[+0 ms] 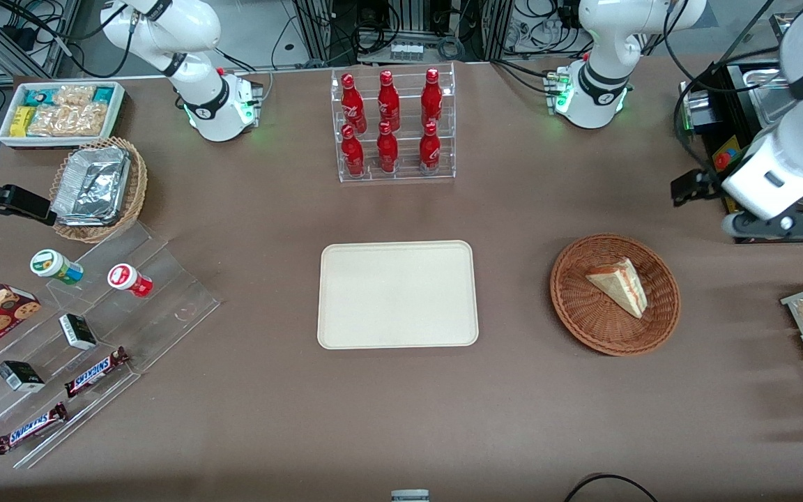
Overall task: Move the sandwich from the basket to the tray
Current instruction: 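Move the left gripper from rest toward the wicker basket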
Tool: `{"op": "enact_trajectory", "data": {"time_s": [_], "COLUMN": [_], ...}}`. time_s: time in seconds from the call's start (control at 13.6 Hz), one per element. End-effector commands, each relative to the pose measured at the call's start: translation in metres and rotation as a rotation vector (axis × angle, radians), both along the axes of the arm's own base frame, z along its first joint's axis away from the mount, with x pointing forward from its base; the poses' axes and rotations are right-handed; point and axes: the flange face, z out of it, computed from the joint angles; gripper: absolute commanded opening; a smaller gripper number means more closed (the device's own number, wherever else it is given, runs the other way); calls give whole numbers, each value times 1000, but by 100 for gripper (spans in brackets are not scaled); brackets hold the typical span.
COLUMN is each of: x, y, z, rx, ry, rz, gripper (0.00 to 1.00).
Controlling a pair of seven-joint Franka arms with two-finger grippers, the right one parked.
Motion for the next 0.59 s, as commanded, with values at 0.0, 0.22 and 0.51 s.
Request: {"op": "enact_trajectory", "data": {"time_s": [0.0, 0.22, 0.51], "x": [-10, -8, -7], "y": [-2, -2, -3], "z": [-30, -61, -97], "rx": [21, 33, 35], "ry": [-42, -89, -137], "rz": [92, 236, 373], "gripper": [100, 100, 100]}}
